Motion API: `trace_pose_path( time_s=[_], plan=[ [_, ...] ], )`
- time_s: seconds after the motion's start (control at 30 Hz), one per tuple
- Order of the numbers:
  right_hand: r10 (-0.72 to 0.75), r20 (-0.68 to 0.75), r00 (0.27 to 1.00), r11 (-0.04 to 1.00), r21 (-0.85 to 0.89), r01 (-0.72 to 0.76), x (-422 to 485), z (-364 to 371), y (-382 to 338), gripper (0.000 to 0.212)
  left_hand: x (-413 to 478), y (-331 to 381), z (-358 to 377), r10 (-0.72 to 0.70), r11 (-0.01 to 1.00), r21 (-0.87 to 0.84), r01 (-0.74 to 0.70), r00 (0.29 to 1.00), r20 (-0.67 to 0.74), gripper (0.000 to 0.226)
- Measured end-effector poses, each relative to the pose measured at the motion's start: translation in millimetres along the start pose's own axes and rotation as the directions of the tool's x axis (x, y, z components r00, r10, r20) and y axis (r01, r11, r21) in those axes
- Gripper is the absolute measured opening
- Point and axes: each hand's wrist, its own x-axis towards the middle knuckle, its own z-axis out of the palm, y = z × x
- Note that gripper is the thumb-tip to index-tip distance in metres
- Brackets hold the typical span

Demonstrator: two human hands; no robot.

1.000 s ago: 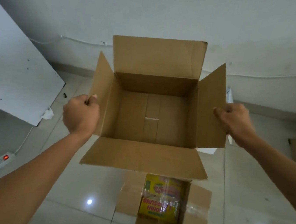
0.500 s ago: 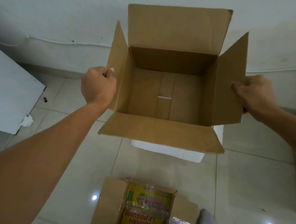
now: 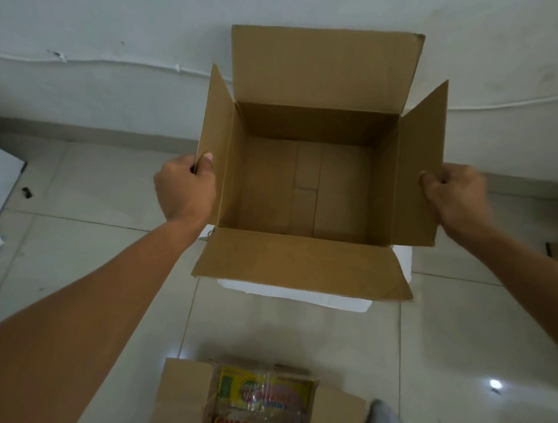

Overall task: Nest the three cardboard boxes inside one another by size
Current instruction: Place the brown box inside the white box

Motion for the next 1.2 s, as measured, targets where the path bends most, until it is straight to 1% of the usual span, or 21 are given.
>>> trace_pose_path(
  time_s=[0.13,0.23,0.4,0.53,0.63,0.73,0.83,0.9,1.0,1.1,1.2],
  plan=[
    [0.008,-0.021,1.0,0.998,-0.058,-0.009,9,17,14,0.026,1,-18,16,-0.018,1.0,-0.006,0.018,1.0,0.019,0.048],
    [0.031,0.01,0.999,0.998,-0.062,-0.03,12,30,26,0.027,3,-32,29,-0.018,1.0,0.026,0.017,0.999,0.04,0.044],
    [0.117,0.057,0.992,0.992,-0.048,-0.114,22,55,47,0.03,8,-55,50,-0.056,0.996,0.073,0.05,0.996,0.074,0.045],
    [0.171,0.076,0.982,0.985,-0.049,-0.168,32,72,62,0.033,7,-68,66,-0.089,0.991,0.101,0.083,0.994,0.064,0.05],
    [0.207,0.081,0.975,0.977,-0.065,-0.202,38,82,69,0.03,7,-78,74,-0.111,0.987,0.123,0.102,0.991,0.073,0.047],
    [0.228,0.084,0.97,0.973,-0.058,-0.224,44,89,74,0.023,7,-85,78,-0.099,0.985,0.148,0.085,0.992,0.084,0.041],
    [0.245,0.095,0.965,0.969,-0.019,-0.244,48,94,77,0.02,10,-90,81,-0.093,0.984,0.162,0.08,0.993,0.073,0.043],
    [0.262,0.1,0.96,0.964,0.011,-0.265,50,95,78,0.024,12,-92,83,-0.087,0.983,0.167,0.072,0.993,0.08,0.037],
    [0.268,0.115,0.956,0.962,0.023,-0.273,53,98,76,0.03,11,-92,84,-0.043,0.982,0.189,0.025,0.995,0.091,0.022],
    [0.23,0.084,0.97,0.972,-0.063,-0.225,54,100,74,0.029,7,-95,84,-0.01,0.977,0.21,-0.023,0.988,0.151,0.032],
    [0.216,0.094,0.972,0.973,-0.097,-0.207,51,101,74,0.034,-2,-99,83,0.023,0.965,0.247,-0.084,0.971,0.238,0.028]
  ],
)
